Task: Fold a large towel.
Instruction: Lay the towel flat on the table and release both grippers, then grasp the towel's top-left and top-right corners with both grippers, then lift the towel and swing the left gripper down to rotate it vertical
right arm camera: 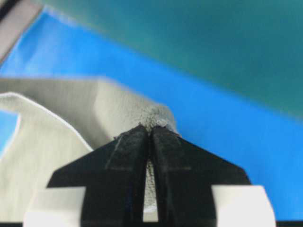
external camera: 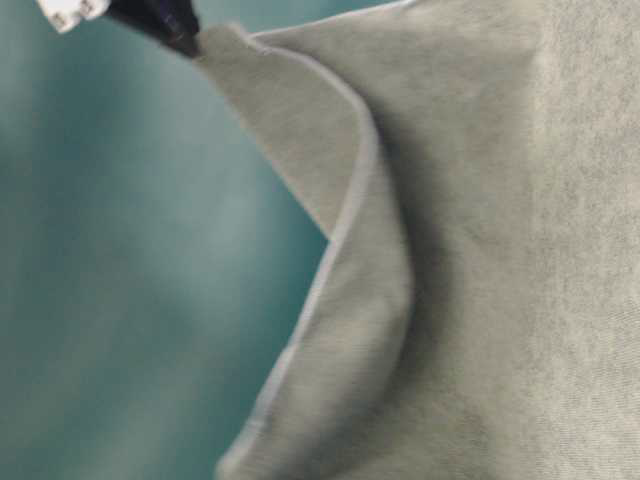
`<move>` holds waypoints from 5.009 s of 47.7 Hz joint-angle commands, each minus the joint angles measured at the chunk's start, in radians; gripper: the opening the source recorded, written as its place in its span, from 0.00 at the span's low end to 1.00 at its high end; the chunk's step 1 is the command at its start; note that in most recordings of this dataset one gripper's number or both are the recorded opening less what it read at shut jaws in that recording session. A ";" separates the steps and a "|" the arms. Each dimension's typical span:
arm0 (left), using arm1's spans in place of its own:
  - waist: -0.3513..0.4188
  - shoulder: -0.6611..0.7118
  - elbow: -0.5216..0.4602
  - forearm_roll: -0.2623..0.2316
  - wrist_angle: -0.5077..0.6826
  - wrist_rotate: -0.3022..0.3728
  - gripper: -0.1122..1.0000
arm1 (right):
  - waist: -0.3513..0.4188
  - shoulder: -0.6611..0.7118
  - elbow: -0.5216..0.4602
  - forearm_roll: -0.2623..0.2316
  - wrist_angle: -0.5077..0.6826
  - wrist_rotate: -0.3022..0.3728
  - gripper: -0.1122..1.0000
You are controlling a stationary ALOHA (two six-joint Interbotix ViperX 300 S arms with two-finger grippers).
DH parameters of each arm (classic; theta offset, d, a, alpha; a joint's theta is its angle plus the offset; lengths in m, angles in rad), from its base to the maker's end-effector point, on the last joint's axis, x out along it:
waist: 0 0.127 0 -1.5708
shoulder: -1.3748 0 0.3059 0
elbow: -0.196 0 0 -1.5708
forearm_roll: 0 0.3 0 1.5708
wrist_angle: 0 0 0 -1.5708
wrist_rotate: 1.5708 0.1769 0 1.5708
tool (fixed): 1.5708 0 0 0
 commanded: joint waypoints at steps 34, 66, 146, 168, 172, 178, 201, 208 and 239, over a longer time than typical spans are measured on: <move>-0.426 0.402 0.207 0.005 -0.247 -0.304 0.12 | 0.232 0.114 0.324 0.133 0.178 0.141 0.12; -0.431 0.347 0.206 0.008 -0.189 -0.284 0.84 | 0.256 0.132 0.288 0.086 0.172 0.120 0.59; 0.218 0.543 0.170 0.017 -0.124 0.239 0.80 | -0.198 0.632 0.008 0.055 -0.074 -0.950 0.70; 0.218 0.572 0.161 0.015 -0.066 0.284 0.13 | -0.201 0.600 0.058 0.060 -0.072 -0.968 0.12; 0.218 0.552 0.143 0.014 -0.008 0.281 0.13 | -0.196 0.557 0.060 0.063 -0.044 -0.963 0.12; 0.210 0.472 0.083 0.011 0.161 0.275 0.13 | -0.166 0.456 0.049 0.072 0.014 -0.957 0.12; 0.066 -0.020 -0.130 0.011 0.525 0.187 0.13 | 0.066 -0.018 -0.051 0.156 0.342 -0.911 0.12; 0.028 -0.077 -0.140 0.011 0.548 0.147 0.13 | 0.120 -0.121 -0.066 0.184 0.360 -0.865 0.12; -0.609 0.225 -0.239 0.006 0.028 -0.127 0.13 | 0.023 0.124 -0.175 0.094 0.153 -0.752 0.12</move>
